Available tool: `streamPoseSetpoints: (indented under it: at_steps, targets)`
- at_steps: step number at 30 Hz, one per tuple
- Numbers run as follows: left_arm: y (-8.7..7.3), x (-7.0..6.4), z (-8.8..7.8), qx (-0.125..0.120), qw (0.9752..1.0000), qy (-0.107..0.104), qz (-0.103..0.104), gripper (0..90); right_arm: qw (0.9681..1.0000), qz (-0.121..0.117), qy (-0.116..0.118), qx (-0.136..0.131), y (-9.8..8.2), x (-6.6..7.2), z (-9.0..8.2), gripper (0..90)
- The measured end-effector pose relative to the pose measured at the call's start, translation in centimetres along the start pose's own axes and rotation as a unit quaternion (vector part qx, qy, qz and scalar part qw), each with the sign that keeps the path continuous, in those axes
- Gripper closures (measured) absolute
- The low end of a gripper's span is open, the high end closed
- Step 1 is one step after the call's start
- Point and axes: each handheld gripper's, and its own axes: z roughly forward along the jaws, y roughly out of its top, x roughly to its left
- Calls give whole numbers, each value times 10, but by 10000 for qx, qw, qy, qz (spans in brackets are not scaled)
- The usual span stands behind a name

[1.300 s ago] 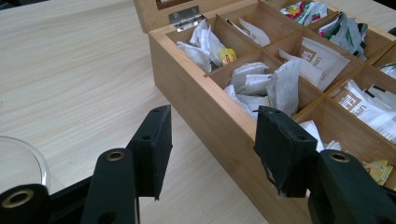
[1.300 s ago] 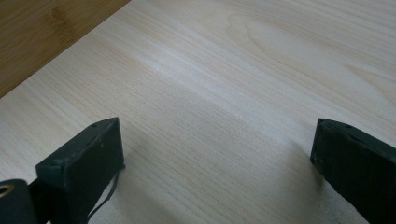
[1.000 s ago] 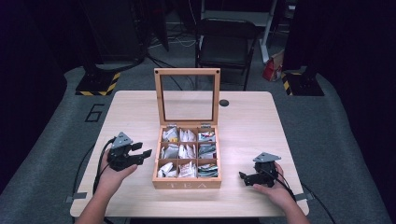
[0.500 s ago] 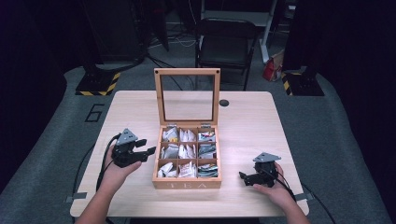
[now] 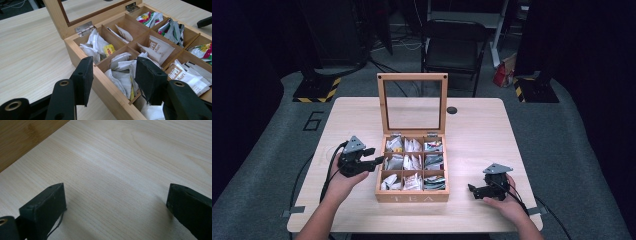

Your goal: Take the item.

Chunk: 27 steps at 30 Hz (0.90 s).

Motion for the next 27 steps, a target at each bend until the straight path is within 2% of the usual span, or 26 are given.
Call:
streamPoseSetpoints:
  at_steps: [6,15,21,26,27]
  targets:
    - [1,-1,3,25,10000,-23,-15,506,10000,-1,-1,0,0,0,0,18]
    - [4,-9,16,77,9996,-270,-55,551,10000,1,1,1,0,0,0,18]
    - [6,-12,23,119,9994,-317,29,598,10000,0,0,0,0,0,0,18]
    - [7,-15,28,142,9991,-409,-38,628,10000,-1,1,1,0,0,0,17]
    - [8,-15,29,158,9991,-406,17,628,10000,-4,1,1,0,0,0,16]
